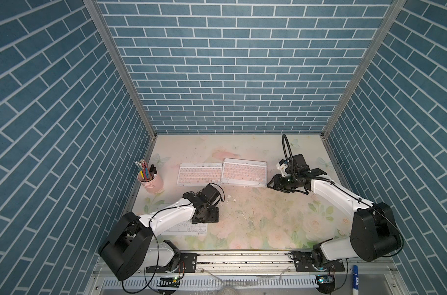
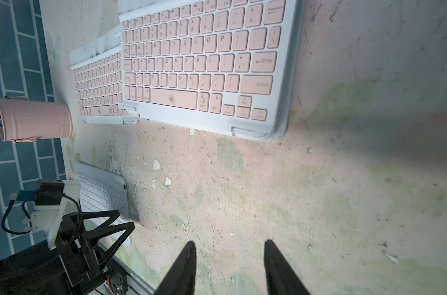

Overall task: Stack the numeric keypads
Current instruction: Move the numeric keypad to the center of the board.

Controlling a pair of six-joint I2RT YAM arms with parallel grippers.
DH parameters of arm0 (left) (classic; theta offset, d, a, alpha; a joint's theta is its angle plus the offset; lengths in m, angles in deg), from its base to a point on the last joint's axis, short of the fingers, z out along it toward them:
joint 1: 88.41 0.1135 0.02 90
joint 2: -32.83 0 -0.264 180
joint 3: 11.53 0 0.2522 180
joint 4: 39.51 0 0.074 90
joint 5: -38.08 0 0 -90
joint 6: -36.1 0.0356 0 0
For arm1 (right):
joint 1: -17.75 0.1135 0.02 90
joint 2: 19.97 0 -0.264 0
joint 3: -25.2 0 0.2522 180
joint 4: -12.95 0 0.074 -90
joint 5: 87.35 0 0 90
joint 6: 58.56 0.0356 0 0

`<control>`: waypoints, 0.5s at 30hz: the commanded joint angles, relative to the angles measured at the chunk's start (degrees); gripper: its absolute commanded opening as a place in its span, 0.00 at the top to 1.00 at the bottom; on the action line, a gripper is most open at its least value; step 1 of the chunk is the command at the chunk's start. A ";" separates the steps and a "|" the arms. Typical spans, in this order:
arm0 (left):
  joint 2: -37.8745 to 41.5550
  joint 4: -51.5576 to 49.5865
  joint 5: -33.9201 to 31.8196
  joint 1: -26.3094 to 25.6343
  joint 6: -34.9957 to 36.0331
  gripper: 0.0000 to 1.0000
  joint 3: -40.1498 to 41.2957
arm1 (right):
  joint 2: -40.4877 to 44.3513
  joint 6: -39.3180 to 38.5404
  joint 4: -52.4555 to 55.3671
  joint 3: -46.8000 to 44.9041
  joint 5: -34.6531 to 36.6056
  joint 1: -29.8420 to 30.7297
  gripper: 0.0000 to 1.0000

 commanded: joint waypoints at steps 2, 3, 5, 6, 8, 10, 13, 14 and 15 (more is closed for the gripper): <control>-5.35 8.99 8.14 -2.96 -2.35 0.22 1.27 | 1.96 -0.06 2.01 1.24 0.80 0.22 0.55; -6.13 9.17 8.16 -3.42 -2.40 0.22 0.62 | 2.14 0.03 2.16 1.26 0.76 0.21 0.55; -7.96 10.07 8.65 -4.22 -2.70 0.22 -0.73 | 2.62 0.18 2.59 1.48 0.37 0.20 0.55; -8.91 10.97 9.22 -4.64 -3.03 0.22 -1.36 | 2.99 0.29 2.88 1.63 0.36 0.15 0.55; -10.64 12.86 10.37 -5.55 -3.57 0.22 -2.59 | 3.91 0.60 3.43 1.56 0.29 0.05 0.55; -12.92 14.29 10.94 -6.66 -4.19 0.22 -4.09 | 5.36 1.03 3.87 1.31 -0.02 -0.46 0.55; -16.77 16.69 12.65 -8.43 -4.80 0.22 -7.56 | 7.57 2.32 3.62 -0.03 -2.09 -2.24 0.55; -17.98 16.91 12.92 -9.03 -4.82 0.22 -8.82 | 8.20 2.64 3.61 -0.55 -2.56 -2.90 0.55; -19.30 17.37 13.26 -9.70 -5.03 0.22 -10.05 | 8.97 2.92 3.63 -1.08 -2.92 -3.62 0.55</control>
